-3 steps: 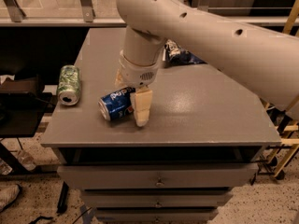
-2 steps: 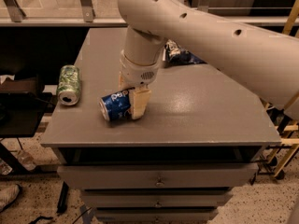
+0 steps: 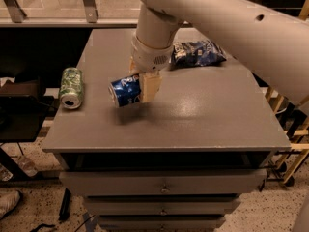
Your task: Pick pepsi can
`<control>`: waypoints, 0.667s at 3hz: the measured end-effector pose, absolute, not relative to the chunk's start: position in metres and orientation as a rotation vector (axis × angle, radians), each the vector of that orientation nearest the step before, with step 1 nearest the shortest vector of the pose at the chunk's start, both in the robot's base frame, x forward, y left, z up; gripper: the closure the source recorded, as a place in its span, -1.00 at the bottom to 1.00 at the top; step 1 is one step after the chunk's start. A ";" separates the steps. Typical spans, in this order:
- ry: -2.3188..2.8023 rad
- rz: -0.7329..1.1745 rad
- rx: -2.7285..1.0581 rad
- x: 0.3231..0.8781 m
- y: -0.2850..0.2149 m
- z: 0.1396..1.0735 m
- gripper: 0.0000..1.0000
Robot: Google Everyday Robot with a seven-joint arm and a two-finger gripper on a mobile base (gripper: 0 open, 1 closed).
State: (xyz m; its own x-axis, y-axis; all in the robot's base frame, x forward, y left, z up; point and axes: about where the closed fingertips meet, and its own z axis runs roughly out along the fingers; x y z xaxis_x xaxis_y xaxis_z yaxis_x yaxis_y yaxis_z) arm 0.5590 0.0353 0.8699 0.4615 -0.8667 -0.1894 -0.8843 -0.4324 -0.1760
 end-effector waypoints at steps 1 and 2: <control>1.515 0.049 -2.406 0.573 0.019 0.901 1.00; 1.533 0.039 -2.339 0.580 0.007 0.917 1.00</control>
Offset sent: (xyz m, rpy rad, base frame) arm 0.0286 -0.0450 0.0662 0.1012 -0.1006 -0.1186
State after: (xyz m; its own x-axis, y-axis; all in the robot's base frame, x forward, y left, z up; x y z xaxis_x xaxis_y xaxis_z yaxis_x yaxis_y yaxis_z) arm 0.5799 0.0074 0.9166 0.4163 -0.8852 -0.2078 -0.8946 -0.3578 -0.2679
